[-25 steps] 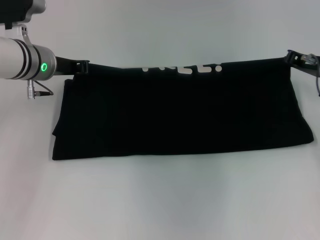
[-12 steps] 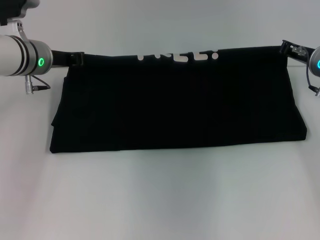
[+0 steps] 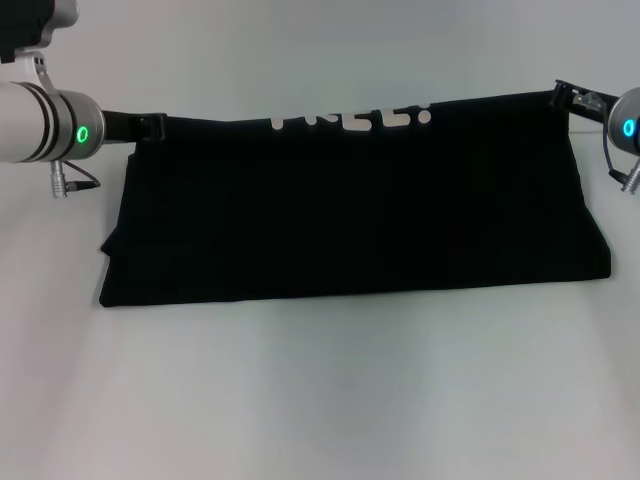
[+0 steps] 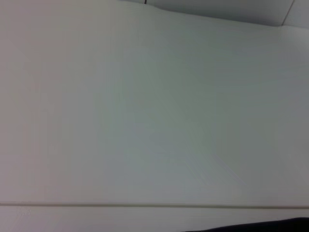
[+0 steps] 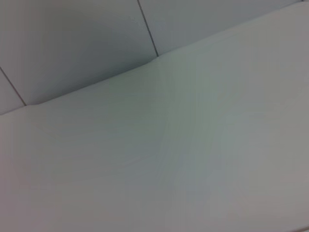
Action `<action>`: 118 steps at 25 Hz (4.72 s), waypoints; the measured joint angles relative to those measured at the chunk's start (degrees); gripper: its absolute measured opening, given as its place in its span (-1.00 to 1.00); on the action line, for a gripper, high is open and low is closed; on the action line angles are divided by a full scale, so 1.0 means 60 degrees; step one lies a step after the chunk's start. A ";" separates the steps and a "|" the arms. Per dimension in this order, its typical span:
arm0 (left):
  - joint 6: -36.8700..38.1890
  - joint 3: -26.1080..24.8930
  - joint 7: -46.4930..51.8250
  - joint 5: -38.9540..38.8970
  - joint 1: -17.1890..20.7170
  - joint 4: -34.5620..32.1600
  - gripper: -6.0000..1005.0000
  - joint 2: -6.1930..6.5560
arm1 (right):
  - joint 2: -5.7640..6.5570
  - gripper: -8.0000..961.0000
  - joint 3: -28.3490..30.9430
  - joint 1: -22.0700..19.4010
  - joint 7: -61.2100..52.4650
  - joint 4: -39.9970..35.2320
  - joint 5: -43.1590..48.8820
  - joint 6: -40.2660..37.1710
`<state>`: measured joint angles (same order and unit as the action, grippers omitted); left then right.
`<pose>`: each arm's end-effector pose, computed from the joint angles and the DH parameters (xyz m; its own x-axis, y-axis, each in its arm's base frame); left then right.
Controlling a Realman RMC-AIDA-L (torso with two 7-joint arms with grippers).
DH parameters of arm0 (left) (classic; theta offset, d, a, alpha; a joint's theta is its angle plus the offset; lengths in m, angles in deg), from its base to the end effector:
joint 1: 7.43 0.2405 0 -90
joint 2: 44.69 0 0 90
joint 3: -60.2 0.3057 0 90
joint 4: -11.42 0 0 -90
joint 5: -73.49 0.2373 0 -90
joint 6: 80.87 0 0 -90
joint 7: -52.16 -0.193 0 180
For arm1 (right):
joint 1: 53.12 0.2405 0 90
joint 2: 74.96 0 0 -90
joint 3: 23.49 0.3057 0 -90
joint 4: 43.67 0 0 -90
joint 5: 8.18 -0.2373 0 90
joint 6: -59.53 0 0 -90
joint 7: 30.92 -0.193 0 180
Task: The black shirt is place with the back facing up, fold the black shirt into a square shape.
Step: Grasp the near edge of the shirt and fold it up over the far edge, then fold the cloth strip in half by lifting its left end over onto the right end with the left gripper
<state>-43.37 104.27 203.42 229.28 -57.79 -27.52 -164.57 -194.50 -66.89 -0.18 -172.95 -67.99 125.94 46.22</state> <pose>-0.2872 0.5776 -0.0247 0.4800 0.6642 0.5731 0.8166 -0.0996 -0.5685 0.2962 0.5982 -0.0337 0.3484 -0.4900 -0.7991 -0.8929 0.0860 -0.4421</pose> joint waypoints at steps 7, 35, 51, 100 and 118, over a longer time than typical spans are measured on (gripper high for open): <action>-0.0305 0.0057 -0.0115 -0.0028 0.0067 0.0106 -0.87 -0.0069 | -0.0016 -0.62 -0.0031 0.0023 -0.0016 0.0010 0.0000 0.0034; 0.3759 -0.1100 -0.0565 -0.2826 0.0624 -0.0247 0.05 0.1027 | 0.1676 -0.03 0.0161 -0.0411 -0.1312 -0.2040 0.0075 -0.5918; 0.7637 -0.3946 -0.1124 -0.2320 0.1942 -0.0270 0.06 0.1187 | 0.2136 -0.03 0.1650 -0.0921 -0.1596 -0.2864 0.0073 -0.9612; 0.4912 -0.5769 0.0632 -0.2810 0.2935 0.1862 0.07 0.0823 | 0.2131 -0.03 0.1653 -0.0876 -0.1605 -0.2889 0.0056 -0.9501; 0.4419 -0.5705 0.0418 -0.2816 0.2417 0.2607 0.06 0.0700 | 0.2141 -0.03 0.1652 -0.0903 -0.1587 -0.2889 0.0015 -0.9500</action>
<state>-16.85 70.04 205.93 212.39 -43.29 -11.88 -160.37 -181.65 -56.97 -5.60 -182.48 -85.33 126.03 -10.78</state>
